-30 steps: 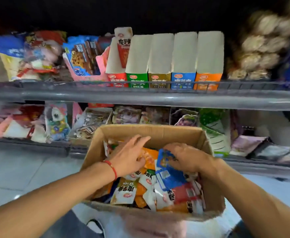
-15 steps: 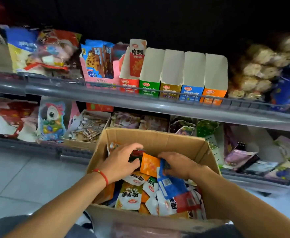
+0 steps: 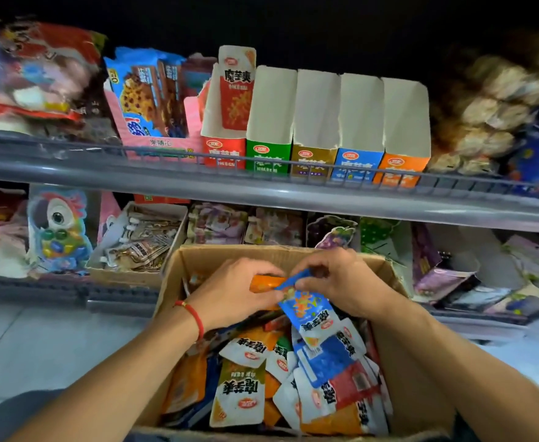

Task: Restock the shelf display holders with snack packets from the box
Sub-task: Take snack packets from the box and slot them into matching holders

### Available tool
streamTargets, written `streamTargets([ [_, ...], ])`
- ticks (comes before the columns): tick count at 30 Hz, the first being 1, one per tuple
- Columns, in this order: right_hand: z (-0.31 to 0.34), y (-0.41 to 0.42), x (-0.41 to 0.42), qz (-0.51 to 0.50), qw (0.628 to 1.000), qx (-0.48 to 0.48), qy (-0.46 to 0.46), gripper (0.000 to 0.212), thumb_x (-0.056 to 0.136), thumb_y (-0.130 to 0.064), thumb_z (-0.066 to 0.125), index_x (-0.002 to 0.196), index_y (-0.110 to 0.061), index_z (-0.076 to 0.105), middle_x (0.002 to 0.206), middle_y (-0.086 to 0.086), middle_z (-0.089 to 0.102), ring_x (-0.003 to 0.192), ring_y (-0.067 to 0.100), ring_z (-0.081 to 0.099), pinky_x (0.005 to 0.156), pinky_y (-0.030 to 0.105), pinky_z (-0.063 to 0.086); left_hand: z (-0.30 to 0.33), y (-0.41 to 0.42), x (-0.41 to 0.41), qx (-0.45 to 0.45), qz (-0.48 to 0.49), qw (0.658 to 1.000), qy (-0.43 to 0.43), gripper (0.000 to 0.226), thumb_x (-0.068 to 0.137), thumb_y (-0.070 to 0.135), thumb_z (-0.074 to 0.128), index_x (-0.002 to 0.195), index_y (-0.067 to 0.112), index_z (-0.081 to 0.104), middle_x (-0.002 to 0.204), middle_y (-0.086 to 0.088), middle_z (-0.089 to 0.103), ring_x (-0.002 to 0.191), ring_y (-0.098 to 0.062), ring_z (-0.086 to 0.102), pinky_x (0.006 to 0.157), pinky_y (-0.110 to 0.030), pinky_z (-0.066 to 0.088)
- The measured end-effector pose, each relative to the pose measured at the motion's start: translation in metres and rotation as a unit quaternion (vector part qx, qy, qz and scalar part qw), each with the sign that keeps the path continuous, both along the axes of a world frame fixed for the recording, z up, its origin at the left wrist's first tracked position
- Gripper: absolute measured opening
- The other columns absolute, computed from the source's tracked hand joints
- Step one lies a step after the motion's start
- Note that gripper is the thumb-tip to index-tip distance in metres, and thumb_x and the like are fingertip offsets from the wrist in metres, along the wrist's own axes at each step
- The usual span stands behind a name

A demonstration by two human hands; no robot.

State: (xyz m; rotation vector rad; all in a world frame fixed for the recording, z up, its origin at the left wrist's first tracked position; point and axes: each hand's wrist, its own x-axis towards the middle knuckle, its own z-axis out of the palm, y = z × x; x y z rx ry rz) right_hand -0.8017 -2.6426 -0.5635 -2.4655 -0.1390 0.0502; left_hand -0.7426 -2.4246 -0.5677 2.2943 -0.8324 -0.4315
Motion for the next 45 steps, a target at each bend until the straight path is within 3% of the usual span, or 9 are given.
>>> streamTargets([
  [7, 0.023, -0.021, 0.002, -0.202, 0.96, 0.164, -0.107, 0.008, 0.09, -0.023, 0.078, 0.086, -0.017, 0.077, 0.08, -0.005, 0.077, 0.075, 0.01, 0.071, 0.068, 0.028, 0.055, 0.016, 0.015, -0.014, -0.186, 0.226, 0.95, 0.112, 0.016, 0.086, 0.014, 0.079, 0.093, 0.028, 0.077, 0.089, 0.005, 0.079, 0.082, -0.012, 0.074, 0.074, -0.032, 0.061],
  [15, 0.038, -0.018, -0.02, -0.189, 0.893, 0.405, 0.06, 0.024, 0.093, -0.019, 0.073, 0.091, 0.004, 0.067, 0.09, 0.015, 0.078, 0.079, 0.024, 0.071, 0.067, 0.033, 0.052, 0.028, 0.011, -0.035, -0.242, 0.29, 0.903, 0.202, 0.024, 0.087, 0.007, 0.076, 0.107, 0.018, 0.068, 0.096, -0.004, 0.079, 0.087, -0.022, 0.077, 0.082, -0.047, 0.062],
  [19, 0.035, 0.01, -0.017, -0.17, 0.881, 0.415, 0.149, 0.012, 0.091, -0.017, 0.074, 0.089, -0.005, 0.074, 0.093, 0.013, 0.079, 0.078, 0.022, 0.071, 0.074, 0.034, 0.055, 0.035, -0.001, -0.05, -0.321, 0.265, 0.861, 0.291, 0.029, 0.089, 0.009, 0.074, 0.116, 0.007, 0.064, 0.102, -0.012, 0.078, 0.086, -0.024, 0.075, 0.076, -0.041, 0.061],
  [25, 0.036, 0.031, -0.012, -0.166, 0.909, 0.354, 0.143, 0.036, 0.087, -0.031, 0.081, 0.101, 0.001, 0.074, 0.09, 0.009, 0.079, 0.072, 0.014, 0.074, 0.059, 0.023, 0.056, 0.035, -0.006, -0.045, -0.297, 0.292, 0.875, 0.246, 0.031, 0.082, 0.003, 0.081, 0.109, 0.005, 0.066, 0.093, -0.008, 0.08, 0.081, -0.027, 0.077, 0.067, -0.041, 0.062],
  [29, 0.039, 0.021, -0.013, -0.115, 0.938, 0.267, 0.189, 0.048, 0.082, -0.045, 0.082, 0.109, -0.01, 0.065, 0.094, 0.003, 0.077, 0.076, 0.012, 0.072, 0.07, 0.03, 0.059, 0.033, 0.004, -0.025, -0.407, 0.361, 0.793, 0.274, 0.027, 0.083, -0.004, 0.075, 0.108, 0.0, 0.066, 0.099, -0.019, 0.077, 0.075, -0.028, 0.073, 0.061, -0.037, 0.06],
  [33, 0.025, 0.01, -0.018, -0.07, 0.907, 0.359, 0.209, 0.032, 0.092, -0.014, 0.074, 0.123, -0.01, 0.068, 0.109, 0.011, 0.078, 0.105, 0.029, 0.073, 0.1, 0.051, 0.055, 0.035, 0.012, -0.012, -0.48, 0.375, 0.723, 0.326, 0.021, 0.083, -0.005, 0.072, 0.1, 0.007, 0.067, 0.104, -0.02, 0.076, 0.077, -0.029, 0.073, 0.063, -0.039, 0.061],
  [39, 0.032, -0.008, -0.021, -0.161, 0.807, 0.552, 0.137, 0.034, 0.09, -0.023, 0.07, 0.117, -0.003, 0.07, 0.109, 0.018, 0.076, 0.075, 0.015, 0.07, 0.046, 0.017, 0.05, 0.047, 0.008, -0.008, -0.49, 0.309, 0.724, 0.374, 0.035, 0.083, 0.003, 0.073, 0.117, 0.009, 0.069, 0.109, -0.015, 0.077, 0.081, -0.022, 0.075, 0.057, -0.029, 0.06],
  [43, 0.04, -0.016, -0.027, -0.196, 0.769, 0.602, 0.093, 0.019, 0.095, -0.022, 0.065, 0.097, -0.004, 0.071, 0.098, 0.016, 0.076, 0.063, 0.011, 0.069, 0.041, 0.015, 0.047, 0.053, -0.005, -0.011, -0.496, 0.242, 0.712, 0.434, 0.048, 0.073, 0.005, 0.072, 0.121, 0.007, 0.068, 0.115, -0.017, 0.074, 0.088, -0.024, 0.073, 0.062, -0.029, 0.061],
  [45, 0.052, -0.021, -0.028, -0.207, 0.78, 0.589, 0.046, 0.016, 0.096, -0.019, 0.064, 0.091, -0.004, 0.069, 0.094, 0.016, 0.076, 0.064, 0.014, 0.069, 0.044, 0.016, 0.052, 0.057, -0.012, -0.007, -0.474, 0.22, 0.749, 0.407, 0.048, 0.073, 0.003, 0.072, 0.12, 0.006, 0.068, 0.114, -0.018, 0.074, 0.09, -0.026, 0.072, 0.062, -0.031, 0.06],
])
